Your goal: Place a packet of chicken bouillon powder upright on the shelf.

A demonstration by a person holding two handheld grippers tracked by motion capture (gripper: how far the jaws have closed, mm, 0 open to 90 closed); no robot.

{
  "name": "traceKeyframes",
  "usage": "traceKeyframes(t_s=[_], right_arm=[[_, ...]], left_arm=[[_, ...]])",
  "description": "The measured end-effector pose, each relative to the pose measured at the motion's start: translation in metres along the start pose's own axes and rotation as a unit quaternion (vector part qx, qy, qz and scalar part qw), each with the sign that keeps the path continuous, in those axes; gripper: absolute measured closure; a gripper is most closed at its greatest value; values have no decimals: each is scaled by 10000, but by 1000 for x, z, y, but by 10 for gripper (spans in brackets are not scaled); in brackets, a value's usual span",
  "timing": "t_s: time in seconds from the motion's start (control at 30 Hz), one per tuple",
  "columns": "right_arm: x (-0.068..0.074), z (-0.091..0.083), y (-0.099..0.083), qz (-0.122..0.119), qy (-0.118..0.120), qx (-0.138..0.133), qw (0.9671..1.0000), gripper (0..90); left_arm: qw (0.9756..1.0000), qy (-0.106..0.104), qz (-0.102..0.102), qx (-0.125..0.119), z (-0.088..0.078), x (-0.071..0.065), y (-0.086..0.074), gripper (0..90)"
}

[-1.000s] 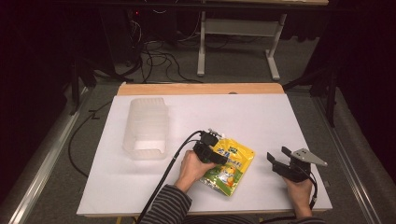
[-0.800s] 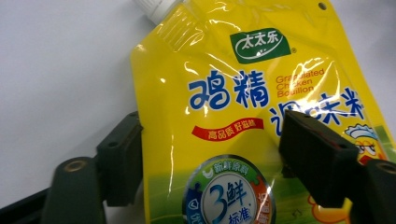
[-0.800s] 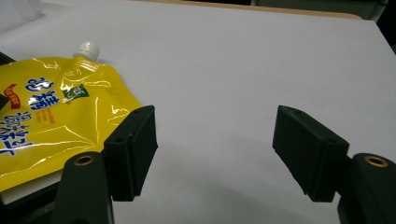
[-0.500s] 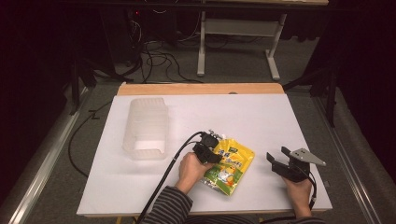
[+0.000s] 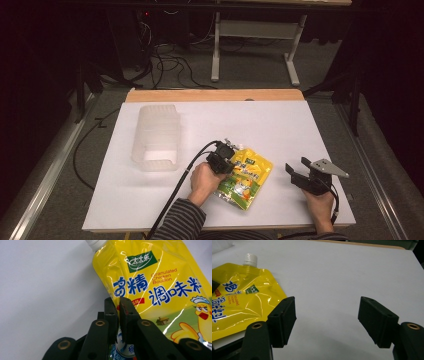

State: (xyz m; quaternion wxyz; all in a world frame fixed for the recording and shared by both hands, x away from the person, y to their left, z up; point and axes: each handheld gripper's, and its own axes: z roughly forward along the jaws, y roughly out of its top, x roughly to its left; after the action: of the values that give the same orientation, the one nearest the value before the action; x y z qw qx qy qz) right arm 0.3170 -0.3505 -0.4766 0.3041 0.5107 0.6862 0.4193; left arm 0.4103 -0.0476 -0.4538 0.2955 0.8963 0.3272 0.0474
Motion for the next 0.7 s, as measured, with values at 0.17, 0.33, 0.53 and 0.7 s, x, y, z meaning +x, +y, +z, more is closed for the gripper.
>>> traceKeyframes(t_s=[0.17, 0.33, 0.53, 0.7], right_arm=[[0, 0, 0, 21, -5, 4, 10000, 311], [0, 0, 0, 45, -4, 7, 10000, 311], [0, 0, 0, 52, -2, 4, 10000, 312], [0, -1, 0, 52, -9, -11, 10000, 312]], left_arm=[[9999, -39, 60, -116, -5, 0, 0, 877], [9990, -236, 43, -375, -18, 1, 1, 882], [9978, -323, 109, -573, -36, -2, 2, 887], [9958, -473, 137, -777, -50, -3, 2, 889]])
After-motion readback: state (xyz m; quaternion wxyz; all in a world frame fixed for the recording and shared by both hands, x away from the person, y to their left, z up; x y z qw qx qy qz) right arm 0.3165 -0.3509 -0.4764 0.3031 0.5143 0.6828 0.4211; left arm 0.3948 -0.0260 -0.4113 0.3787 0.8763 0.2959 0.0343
